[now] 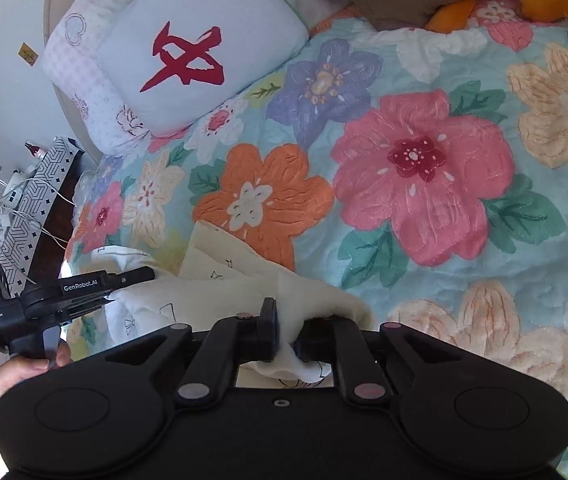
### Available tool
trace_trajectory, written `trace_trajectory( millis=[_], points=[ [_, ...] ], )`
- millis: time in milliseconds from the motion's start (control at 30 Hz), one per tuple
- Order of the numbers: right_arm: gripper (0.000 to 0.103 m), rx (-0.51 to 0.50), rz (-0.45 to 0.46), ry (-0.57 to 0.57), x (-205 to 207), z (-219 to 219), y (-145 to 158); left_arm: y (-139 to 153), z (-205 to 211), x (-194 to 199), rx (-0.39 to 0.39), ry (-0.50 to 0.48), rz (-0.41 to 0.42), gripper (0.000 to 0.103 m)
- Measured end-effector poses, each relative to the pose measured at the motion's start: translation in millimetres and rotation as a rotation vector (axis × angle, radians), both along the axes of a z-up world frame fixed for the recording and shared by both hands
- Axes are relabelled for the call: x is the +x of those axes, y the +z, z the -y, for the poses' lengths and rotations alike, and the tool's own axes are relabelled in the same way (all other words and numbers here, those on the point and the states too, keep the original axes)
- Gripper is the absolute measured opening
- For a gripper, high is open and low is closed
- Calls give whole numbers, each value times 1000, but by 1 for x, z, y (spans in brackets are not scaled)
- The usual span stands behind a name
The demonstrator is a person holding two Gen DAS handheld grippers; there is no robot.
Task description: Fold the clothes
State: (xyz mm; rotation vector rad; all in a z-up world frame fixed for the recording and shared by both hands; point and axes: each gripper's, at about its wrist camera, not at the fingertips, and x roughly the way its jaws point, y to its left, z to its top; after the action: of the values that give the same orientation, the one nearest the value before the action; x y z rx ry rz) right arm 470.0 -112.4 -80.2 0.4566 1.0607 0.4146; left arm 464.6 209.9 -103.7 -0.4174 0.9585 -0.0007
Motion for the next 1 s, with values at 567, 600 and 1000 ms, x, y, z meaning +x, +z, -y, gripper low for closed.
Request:
trace_trajectory(
  millis=[567, 600, 1000],
  points=[
    [48, -36, 360, 150, -27, -6, 47, 7, -6, -60, -171, -12, 108, 39],
    [48, -61, 362, 187, -29, -13, 45, 3, -5, -59, -158, -13, 92, 39],
    [47, -350, 291, 220, -34, -42, -24, -33, -1, -63, -62, -41, 24, 39]
  ],
)
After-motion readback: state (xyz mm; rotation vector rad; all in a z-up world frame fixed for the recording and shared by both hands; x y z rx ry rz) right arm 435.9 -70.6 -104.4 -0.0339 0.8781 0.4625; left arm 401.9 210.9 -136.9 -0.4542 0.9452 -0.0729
